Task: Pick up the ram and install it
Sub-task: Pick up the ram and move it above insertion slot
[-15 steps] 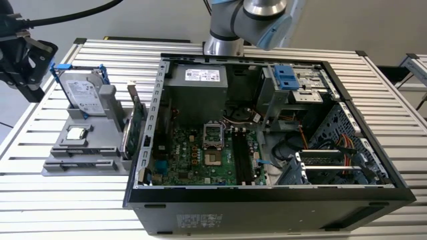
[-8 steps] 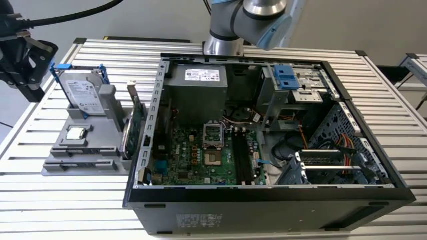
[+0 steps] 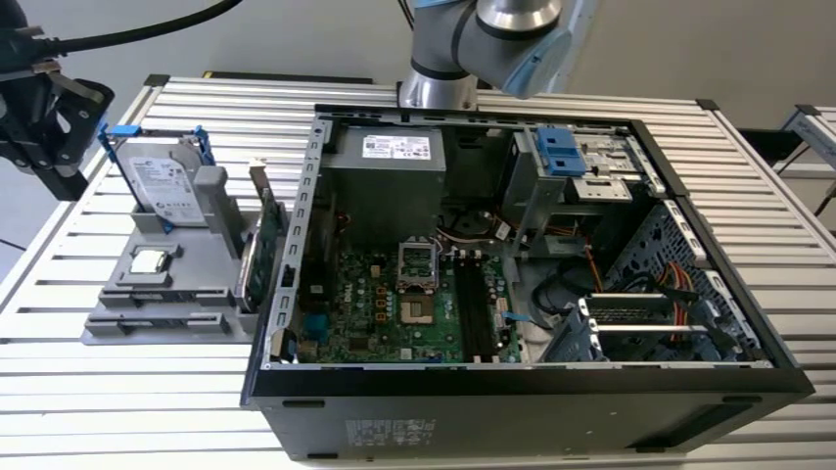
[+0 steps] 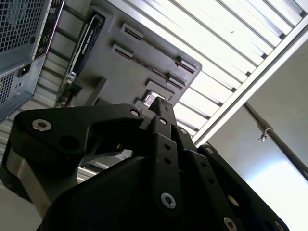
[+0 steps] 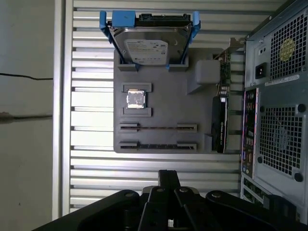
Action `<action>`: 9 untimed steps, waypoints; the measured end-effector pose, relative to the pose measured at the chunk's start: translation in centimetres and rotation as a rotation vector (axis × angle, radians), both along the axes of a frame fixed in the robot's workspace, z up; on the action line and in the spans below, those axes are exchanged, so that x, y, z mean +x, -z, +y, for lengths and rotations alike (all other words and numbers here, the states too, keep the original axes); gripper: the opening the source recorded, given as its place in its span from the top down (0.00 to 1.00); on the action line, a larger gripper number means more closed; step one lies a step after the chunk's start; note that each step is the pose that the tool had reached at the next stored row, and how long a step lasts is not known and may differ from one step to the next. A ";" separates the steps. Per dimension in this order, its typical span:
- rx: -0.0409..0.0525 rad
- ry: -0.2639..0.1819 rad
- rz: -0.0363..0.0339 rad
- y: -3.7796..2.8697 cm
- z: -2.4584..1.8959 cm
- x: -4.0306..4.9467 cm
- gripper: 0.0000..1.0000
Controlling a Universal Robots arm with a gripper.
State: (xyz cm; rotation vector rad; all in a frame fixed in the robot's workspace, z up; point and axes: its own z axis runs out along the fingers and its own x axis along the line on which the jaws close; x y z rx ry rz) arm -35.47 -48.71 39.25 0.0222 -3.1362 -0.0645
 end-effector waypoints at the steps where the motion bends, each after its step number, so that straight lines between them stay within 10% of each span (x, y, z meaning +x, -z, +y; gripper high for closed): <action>1: 0.0000 -0.004 0.0000 0.00 0.00 0.00 1.00; 9: 0.0000 -0.047 0.0000 0.00 0.00 0.00 1.00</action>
